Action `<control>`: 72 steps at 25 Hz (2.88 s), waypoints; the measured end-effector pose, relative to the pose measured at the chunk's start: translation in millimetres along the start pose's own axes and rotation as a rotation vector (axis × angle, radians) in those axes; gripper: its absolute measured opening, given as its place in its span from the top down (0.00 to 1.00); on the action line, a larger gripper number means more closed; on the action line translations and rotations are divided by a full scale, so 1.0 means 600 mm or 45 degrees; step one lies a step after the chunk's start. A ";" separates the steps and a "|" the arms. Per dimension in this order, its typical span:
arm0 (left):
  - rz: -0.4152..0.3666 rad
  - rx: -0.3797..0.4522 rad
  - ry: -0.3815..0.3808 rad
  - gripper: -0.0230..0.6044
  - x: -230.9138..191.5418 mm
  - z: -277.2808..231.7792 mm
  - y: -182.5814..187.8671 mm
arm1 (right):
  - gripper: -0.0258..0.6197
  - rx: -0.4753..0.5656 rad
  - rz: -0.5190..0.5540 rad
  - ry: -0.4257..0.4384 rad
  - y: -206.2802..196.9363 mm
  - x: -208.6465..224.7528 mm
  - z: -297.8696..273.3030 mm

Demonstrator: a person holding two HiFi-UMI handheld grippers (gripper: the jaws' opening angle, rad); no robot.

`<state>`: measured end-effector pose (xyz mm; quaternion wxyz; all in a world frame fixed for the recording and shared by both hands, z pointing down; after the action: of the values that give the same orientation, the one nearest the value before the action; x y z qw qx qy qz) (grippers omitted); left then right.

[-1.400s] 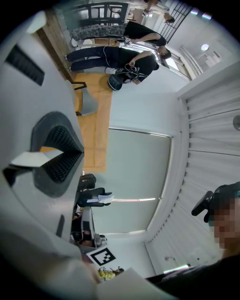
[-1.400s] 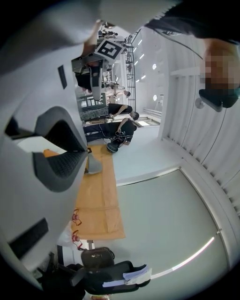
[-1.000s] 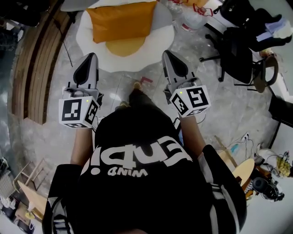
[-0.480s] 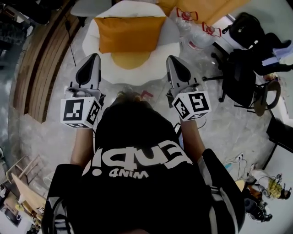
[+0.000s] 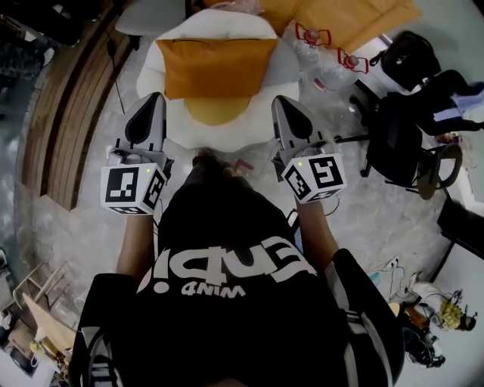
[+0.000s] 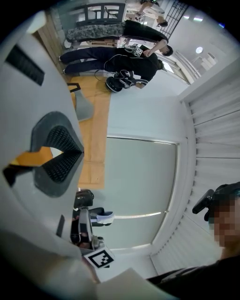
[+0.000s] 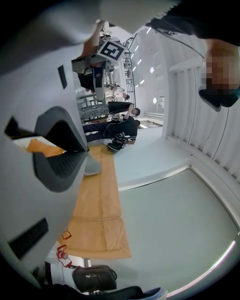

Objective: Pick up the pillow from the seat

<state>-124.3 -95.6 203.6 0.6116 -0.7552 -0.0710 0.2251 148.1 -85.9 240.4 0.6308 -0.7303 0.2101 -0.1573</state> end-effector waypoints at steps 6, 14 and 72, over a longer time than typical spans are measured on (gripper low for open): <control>0.002 -0.075 -0.005 0.95 -0.057 -0.061 -0.013 | 0.93 -0.029 -0.021 -0.003 -0.014 0.008 -0.082; 0.025 -0.181 -0.004 0.95 -0.130 -0.151 -0.065 | 0.93 -0.111 -0.052 -0.015 -0.075 0.031 -0.174; 0.284 -0.575 0.255 0.61 -0.476 -0.507 -0.575 | 0.88 -0.674 -0.213 -0.077 -0.690 0.272 -0.521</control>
<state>-190.3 -393.0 651.2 0.4030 -0.8941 0.0251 0.1940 179.3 -387.8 692.1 0.4088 -0.8888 0.1638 -0.1266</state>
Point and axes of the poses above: the fingertips, and each gripper's own axes: z backward along the fingers, x to its right, y out of its top, the point moved 7 cm from there along z, backward along the fingers, and after that the axes turned 12 degrees about z, right-handed, at the moved point
